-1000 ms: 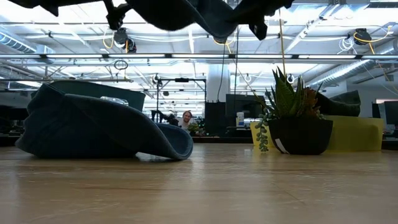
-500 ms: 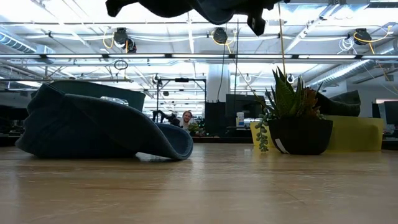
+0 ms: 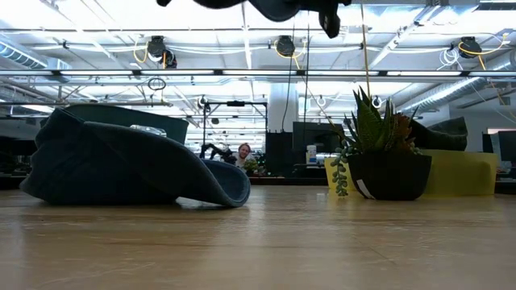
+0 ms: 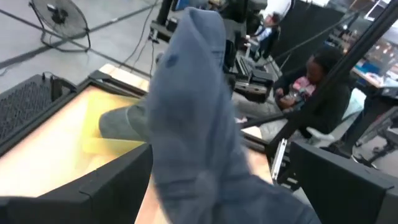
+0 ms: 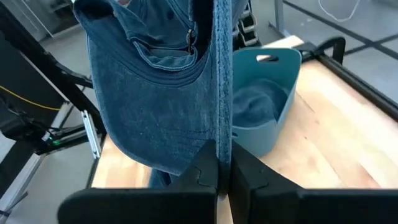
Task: Pick & Place hat
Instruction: Put the top blue cap into the blue bin, then put the blue cap into the blue bin
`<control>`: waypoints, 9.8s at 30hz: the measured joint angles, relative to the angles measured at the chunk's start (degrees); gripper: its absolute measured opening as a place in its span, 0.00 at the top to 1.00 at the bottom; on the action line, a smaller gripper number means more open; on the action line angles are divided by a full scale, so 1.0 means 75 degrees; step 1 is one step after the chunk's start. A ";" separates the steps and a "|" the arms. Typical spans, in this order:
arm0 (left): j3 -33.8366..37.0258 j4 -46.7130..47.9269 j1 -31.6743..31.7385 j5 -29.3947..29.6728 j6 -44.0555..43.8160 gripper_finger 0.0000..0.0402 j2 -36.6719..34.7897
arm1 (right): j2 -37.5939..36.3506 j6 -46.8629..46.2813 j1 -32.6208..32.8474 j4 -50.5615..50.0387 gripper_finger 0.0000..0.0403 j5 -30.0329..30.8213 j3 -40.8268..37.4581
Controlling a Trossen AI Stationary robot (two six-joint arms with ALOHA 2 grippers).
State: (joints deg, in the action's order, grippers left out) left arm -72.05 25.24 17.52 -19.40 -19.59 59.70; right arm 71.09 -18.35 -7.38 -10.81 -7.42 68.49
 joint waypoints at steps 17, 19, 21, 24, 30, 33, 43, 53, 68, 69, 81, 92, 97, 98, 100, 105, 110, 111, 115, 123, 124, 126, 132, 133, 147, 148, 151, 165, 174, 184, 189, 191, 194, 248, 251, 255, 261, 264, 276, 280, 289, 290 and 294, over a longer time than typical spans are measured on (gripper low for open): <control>-0.0079 -0.0135 -0.0301 -0.0003 -0.0462 0.04 0.0904 | 0.0006 -0.0217 0.0113 -0.0142 1.00 -0.0446 0.0000; -0.0082 -0.0275 -0.0304 -0.0007 -0.0508 0.04 0.0890 | 0.0006 -0.0199 0.0162 -0.0228 1.00 -0.0449 -0.0003; -0.0082 -0.0289 -0.0302 -0.0093 -0.0634 0.04 0.0889 | 0.0009 -0.0146 0.0172 -0.0217 1.00 -0.0452 -0.0003; -0.0082 -0.0301 -0.0295 -0.0387 -0.0563 0.04 0.0895 | 0.0009 -0.0159 0.0195 -0.0199 1.00 -0.0448 -0.0003; -0.0082 -0.0375 -0.0371 -0.0469 -0.0653 0.09 0.0893 | 0.0009 -0.0107 0.0221 -0.0198 1.00 -0.0449 -0.0003; -0.0082 -0.0392 -0.0368 -0.0463 -0.0695 0.18 0.0890 | 0.0009 -0.0093 0.0221 -0.0201 1.00 -0.0440 -0.0003; -0.0082 -0.0420 -0.0365 -0.0333 -0.1493 0.52 0.0890 | 0.0009 -0.0064 0.0221 -0.0259 1.00 -0.0431 -0.0003; -0.0082 -0.0427 -0.0334 -0.0414 -0.2057 0.93 0.0890 | 0.0009 -0.0154 0.0221 -0.0712 1.00 -0.0420 -0.0003; -0.0916 0.0804 -0.0339 -0.0101 -0.1698 0.99 0.0791 | -0.0154 -0.0347 -0.0011 -0.0829 0.77 -0.0405 -0.0003; -0.1212 0.1121 -0.0339 0.0075 -0.1547 0.99 0.0788 | -0.0229 -0.0275 -0.0094 -0.0893 0.73 -0.0402 -0.0003; -0.3261 0.4083 -0.0336 0.2086 -0.1026 0.99 0.0863 | -0.0785 0.0390 -0.0822 0.1506 0.41 -0.0414 -0.0006; -0.3355 0.5667 -0.0517 0.3644 -0.1125 0.99 0.0970 | -0.0775 0.1756 -0.0938 0.2535 0.41 -0.0424 -0.0006; -0.3352 0.6159 -0.0759 0.4127 -0.1540 0.99 0.1107 | -0.0779 0.1586 -0.1069 0.2540 0.41 -0.0443 -0.0006; -0.3352 0.6317 -0.0805 0.4255 -0.1663 0.99 0.1121 | -0.0778 0.1555 -0.1091 0.2515 0.41 -0.0448 -0.0006; -0.3352 0.6605 -0.0900 0.4458 -0.1913 0.99 0.1201 | -0.0778 0.1546 -0.1118 0.2461 0.41 -0.0449 -0.0006; -0.3352 0.7752 -0.1043 0.4809 -0.3113 1.00 0.1352 | -0.0778 0.1614 -0.1125 0.2329 0.41 -0.0449 -0.0006; -0.3349 0.8665 -0.1169 0.5053 -0.3892 1.00 0.1560 | -0.0778 0.1642 -0.1125 0.2245 0.41 -0.0455 -0.0006; -0.3348 0.8624 -0.1178 0.5090 -0.3835 1.00 0.1573 | -0.0778 0.1709 -0.1125 0.2195 0.42 -0.0455 -0.0006; -0.3338 0.8640 -0.1196 0.5732 -0.3397 1.00 0.1783 | -0.0778 0.1854 -0.1125 0.2060 0.42 -0.0455 -0.0006; -0.3335 0.8642 -0.0902 0.6115 -0.2373 1.00 0.2355 | -0.0778 0.1969 -0.1125 0.1770 0.42 -0.0455 -0.0006; -0.3335 0.8649 -0.0879 0.6129 -0.2388 1.00 0.2411 | -0.0778 0.1993 -0.1125 0.1709 0.42 -0.0455 -0.0006; -0.3257 0.8623 -0.0846 0.6133 -0.2404 1.00 0.2490 | -0.0778 0.2114 -0.1125 0.1579 0.42 -0.0455 -0.0006; -0.2585 0.8631 -0.0831 0.6398 -0.2437 1.00 0.2499 | -0.0778 0.2227 -0.1125 0.1294 0.42 -0.0446 -0.0006; -0.2395 0.8630 -0.0831 0.6387 -0.2361 1.00 0.2448 | -0.0778 0.2227 -0.1125 0.1253 0.42 -0.0445 -0.0006; -0.1477 0.8626 -0.0225 0.6469 -0.1974 1.00 0.1098 | -0.0778 0.2359 -0.1125 0.0997 0.42 -0.0422 -0.0006; -0.1486 0.8626 -0.0176 0.6463 -0.1862 1.00 0.0982 | -0.0778 0.2396 -0.1125 0.0997 0.42 -0.0414 -0.0006; -0.1487 0.8646 -0.0038 0.6412 -0.1487 1.00 0.0684 | -0.0778 0.2416 -0.1125 0.0992 0.42 -0.0401 -0.0006; -0.0437 0.8629 0.0376 0.6924 -0.1059 1.00 0.0913 | -0.0778 0.2340 -0.1125 0.0988 0.42 -0.0388 -0.0006; 0.0875 0.7794 0.0101 0.6587 -0.2007 1.00 0.0910 | -0.0778 0.2700 -0.1125 0.0962 0.42 -0.0385 -0.0006; 0.1593 0.6244 -0.0452 0.6181 -0.2207 1.00 0.1489 | -0.0778 0.2859 -0.1119 0.0870 0.42 -0.0387 -0.0006; 0.1915 0.5441 -0.0748 0.5939 -0.2020 1.00 0.2018 | -0.0778 0.3191 -0.1122 0.0685 0.42 -0.0385 -0.0006; 0.2021 0.5345 -0.0836 0.5954 -0.2124 1.00 0.2242 | -0.0781 0.3180 -0.1122 0.0661 0.42 -0.0385 -0.0006; 0.2238 0.4957 -0.0918 0.5888 -0.2145 1.00 0.2516 | -0.0781 0.3177 -0.1122 0.0596 0.42 -0.0385 -0.0006; 0.2104 0.4738 -0.0228 0.2874 -0.0981 0.21 0.1281 | -0.0781 0.3109 -0.1116 0.0373 0.42 -0.0388 -0.0011; 0.1772 0.4807 -0.0143 0.2327 -0.0993 0.15 0.0977 | -0.0781 0.2554 -0.1116 0.0373 0.42 -0.0388 -0.0010; 0.1254 0.4846 -0.0100 0.1554 -0.1175 0.13 0.0649 | -0.0781 0.1564 -0.1116 0.0347 0.42 -0.0388 -0.0010; 0.0231 0.4827 -0.0109 0.0789 -0.1469 0.13 0.0310 | -0.0781 0.0743 -0.1096 0.0109 0.42 -0.0390 -0.0010; -0.0331 0.4805 -0.0149 0.0772 -0.1618 0.13 0.0153 | -0.0781 0.0258 -0.1096 -0.0048 0.42 -0.0411 -0.0011; -0.2107 0.4510 -0.0964 0.1480 -0.2013 0.13 -0.0296 | -0.1305 -0.2850 -0.0214 -0.0909 0.33 -0.0819 -0.0012; -0.2221 0.4154 -0.1284 0.1666 -0.2154 0.13 -0.0389 | -0.1352 -0.4023 0.0521 -0.0882 0.30 -0.0628 -0.0009; -0.2221 0.3674 -0.1763 0.2083 -0.2500 0.13 -0.0407 | -0.1317 -0.6029 0.2381 -0.1077 0.29 0.1641 -0.0009; -0.2221 0.3673 -0.1772 0.2145 -0.2525 0.13 -0.0407 | -0.1317 -0.6202 0.2547 -0.1112 0.29 0.1991 -0.0009; -0.2221 0.3579 -0.1790 0.2298 -0.2612 0.13 -0.0407 | -0.1196 -0.6490 0.3063 -0.1253 0.29 0.3228 -0.0009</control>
State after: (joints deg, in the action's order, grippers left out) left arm -88.71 52.08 4.10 -2.16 -39.18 56.64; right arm 62.12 -67.03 15.60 -20.21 16.79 68.42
